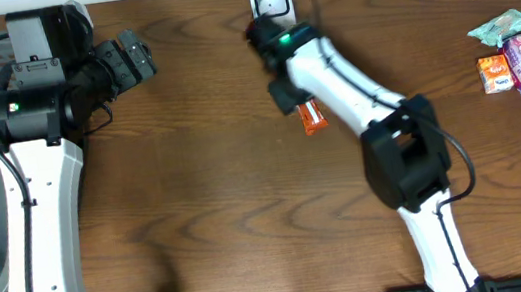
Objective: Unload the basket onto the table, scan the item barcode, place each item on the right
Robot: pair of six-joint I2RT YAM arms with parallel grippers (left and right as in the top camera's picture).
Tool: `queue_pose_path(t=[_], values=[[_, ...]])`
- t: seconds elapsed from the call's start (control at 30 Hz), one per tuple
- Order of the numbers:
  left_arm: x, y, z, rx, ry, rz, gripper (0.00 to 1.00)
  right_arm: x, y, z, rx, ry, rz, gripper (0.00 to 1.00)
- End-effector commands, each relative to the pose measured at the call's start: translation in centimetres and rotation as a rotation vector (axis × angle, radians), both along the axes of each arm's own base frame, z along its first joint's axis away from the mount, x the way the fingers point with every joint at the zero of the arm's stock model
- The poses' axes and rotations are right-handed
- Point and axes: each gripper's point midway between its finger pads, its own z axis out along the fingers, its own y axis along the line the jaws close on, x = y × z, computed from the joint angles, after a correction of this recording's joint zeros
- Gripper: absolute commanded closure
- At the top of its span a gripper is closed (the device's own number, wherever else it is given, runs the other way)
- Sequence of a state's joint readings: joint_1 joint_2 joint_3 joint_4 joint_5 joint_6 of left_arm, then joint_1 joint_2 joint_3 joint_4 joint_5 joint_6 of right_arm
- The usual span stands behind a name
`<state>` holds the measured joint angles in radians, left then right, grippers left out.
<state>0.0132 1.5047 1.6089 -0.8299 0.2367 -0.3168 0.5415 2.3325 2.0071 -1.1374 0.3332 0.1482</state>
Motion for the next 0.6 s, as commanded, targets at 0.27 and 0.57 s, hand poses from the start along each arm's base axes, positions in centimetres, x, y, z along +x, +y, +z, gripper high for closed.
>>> queue_pose_path(t=[0.27, 0.57], values=[[0.1, 0.2, -0.3, 0.008, 0.006, -0.001, 0.02, 0.3, 0.7, 0.4, -0.070, -0.122, -0.024, 0.47], [0.1, 0.2, -0.3, 0.008, 0.007, -0.001, 0.02, -0.7, -0.4, -4.5, -0.118, -0.144, -0.015, 0.48]])
